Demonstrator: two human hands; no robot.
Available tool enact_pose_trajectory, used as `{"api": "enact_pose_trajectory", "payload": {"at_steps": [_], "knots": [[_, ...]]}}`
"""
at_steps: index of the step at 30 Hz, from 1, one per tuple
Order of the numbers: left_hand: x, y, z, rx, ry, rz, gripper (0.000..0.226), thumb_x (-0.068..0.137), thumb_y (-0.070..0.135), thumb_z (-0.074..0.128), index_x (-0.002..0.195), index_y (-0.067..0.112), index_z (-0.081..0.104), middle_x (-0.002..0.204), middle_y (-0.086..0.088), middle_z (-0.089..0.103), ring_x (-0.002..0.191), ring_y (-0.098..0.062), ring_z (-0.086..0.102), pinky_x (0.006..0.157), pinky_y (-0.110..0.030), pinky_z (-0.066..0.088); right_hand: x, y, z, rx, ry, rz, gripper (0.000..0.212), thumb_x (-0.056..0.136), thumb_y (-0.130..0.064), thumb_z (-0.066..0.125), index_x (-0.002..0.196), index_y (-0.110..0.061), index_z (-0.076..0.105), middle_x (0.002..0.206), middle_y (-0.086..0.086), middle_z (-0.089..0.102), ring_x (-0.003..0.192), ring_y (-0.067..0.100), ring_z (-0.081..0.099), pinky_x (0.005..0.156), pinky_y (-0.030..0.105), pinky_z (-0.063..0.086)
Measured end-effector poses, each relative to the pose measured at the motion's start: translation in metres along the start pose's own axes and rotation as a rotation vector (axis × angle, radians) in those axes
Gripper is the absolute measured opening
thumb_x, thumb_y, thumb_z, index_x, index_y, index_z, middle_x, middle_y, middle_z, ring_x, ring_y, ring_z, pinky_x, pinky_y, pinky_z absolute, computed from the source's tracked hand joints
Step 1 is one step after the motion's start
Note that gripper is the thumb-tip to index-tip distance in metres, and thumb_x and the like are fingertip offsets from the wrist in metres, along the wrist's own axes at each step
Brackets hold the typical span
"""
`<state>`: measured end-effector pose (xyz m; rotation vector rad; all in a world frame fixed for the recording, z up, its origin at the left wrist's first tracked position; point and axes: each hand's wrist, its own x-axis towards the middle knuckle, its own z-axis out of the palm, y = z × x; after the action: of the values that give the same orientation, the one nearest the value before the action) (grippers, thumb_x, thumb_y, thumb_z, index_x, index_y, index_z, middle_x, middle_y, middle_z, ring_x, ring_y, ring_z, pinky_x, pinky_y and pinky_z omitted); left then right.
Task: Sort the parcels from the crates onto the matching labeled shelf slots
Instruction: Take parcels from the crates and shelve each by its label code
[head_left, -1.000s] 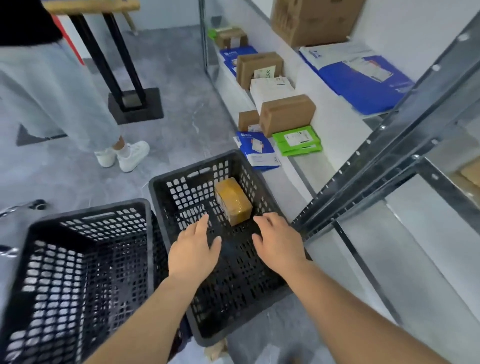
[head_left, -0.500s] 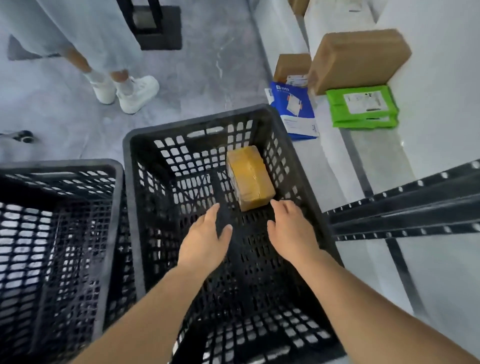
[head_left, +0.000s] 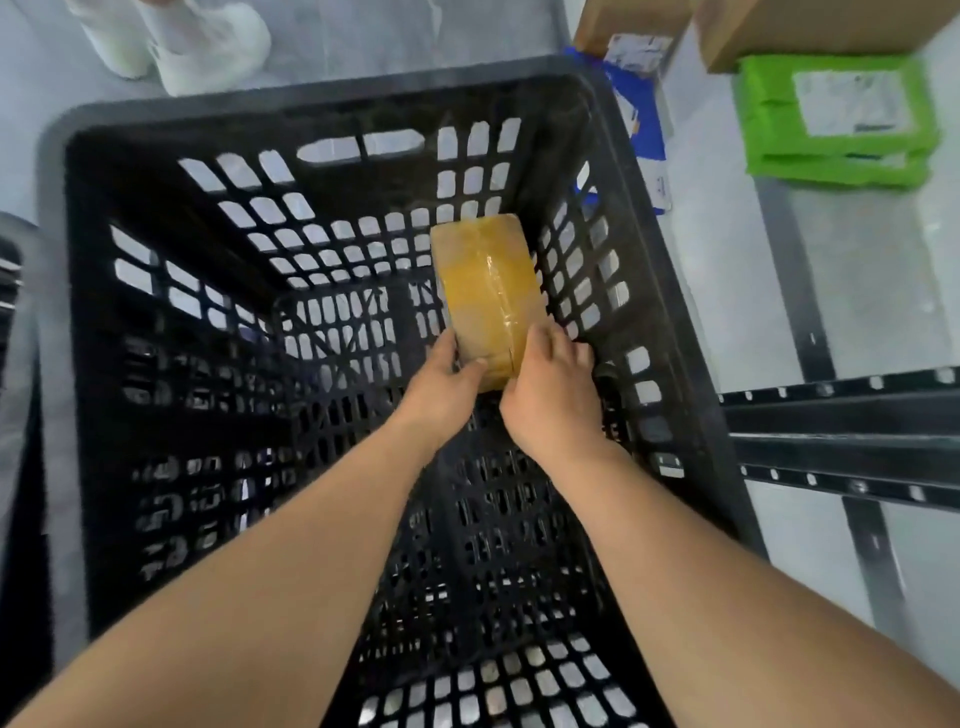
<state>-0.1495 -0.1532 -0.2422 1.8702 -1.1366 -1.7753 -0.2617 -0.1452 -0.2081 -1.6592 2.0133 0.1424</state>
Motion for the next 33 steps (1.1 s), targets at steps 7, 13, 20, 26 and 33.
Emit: {"api": "enact_pose_trajectory", "payload": {"at_steps": [7, 13, 20, 26, 33], "knots": [[-0.029, -0.017, -0.023, -0.120, 0.059, -0.123, 0.063, 0.092, 0.035, 0.047, 0.149, 0.032, 0.022, 0.149, 0.009, 0.038, 0.133, -0.015, 0.039, 0.113, -0.042, 0.029, -0.020, -0.016, 0.011, 0.082, -0.079, -0.078, 0.055, 0.093, -0.020, 0.048, 0.145, -0.017, 0.029, 0.145, 0.004, 0.038, 0.126, 0.025, 0.031, 0.098, 0.034, 0.037], [-0.079, -0.031, -0.046, -0.045, 0.248, -0.079, 0.041, 0.102, 0.019, 0.037, 0.142, 0.027, 0.039, 0.137, 0.003, 0.050, 0.117, -0.012, 0.046, 0.094, -0.022, 0.031, -0.043, -0.029, 0.026, 0.265, -0.326, -0.050, 0.050, 0.099, -0.034, 0.041, 0.146, -0.019, 0.030, 0.148, 0.005, 0.036, 0.133, 0.026, 0.033, 0.108, 0.041, 0.033], [-0.067, -0.042, -0.039, 0.191, 0.296, -0.070, 0.070, 0.085, 0.023, 0.066, 0.144, 0.029, 0.027, 0.126, -0.001, 0.039, 0.124, -0.019, 0.036, 0.098, -0.036, 0.036, -0.042, -0.022, 0.040, 0.342, -0.360, 0.031, 0.067, 0.095, -0.052, 0.042, 0.149, -0.021, 0.017, 0.146, 0.006, 0.038, 0.127, 0.025, 0.045, 0.099, 0.040, 0.041], [-0.056, -0.048, -0.043, 0.086, 0.173, -0.254, 0.106, 0.080, 0.027, 0.075, 0.151, 0.026, -0.003, 0.152, 0.004, 0.026, 0.139, -0.018, 0.025, 0.113, -0.038, 0.024, -0.033, -0.005, 0.043, 0.540, -0.342, 0.103, 0.055, 0.102, -0.027, 0.036, 0.151, -0.033, 0.013, 0.144, 0.002, 0.043, 0.125, 0.023, 0.047, 0.092, 0.030, 0.039], [-0.052, -0.050, -0.045, -0.153, 0.142, -0.226, 0.059, 0.093, 0.013, 0.057, 0.145, 0.026, 0.033, 0.128, 0.014, 0.052, 0.111, -0.009, 0.050, 0.099, -0.028, 0.038, -0.020, 0.006, 0.052, 0.486, -0.385, 0.171, 0.041, 0.101, -0.021, 0.031, 0.142, -0.026, 0.035, 0.136, 0.002, 0.052, 0.114, 0.024, 0.053, 0.091, 0.035, 0.044]]}}
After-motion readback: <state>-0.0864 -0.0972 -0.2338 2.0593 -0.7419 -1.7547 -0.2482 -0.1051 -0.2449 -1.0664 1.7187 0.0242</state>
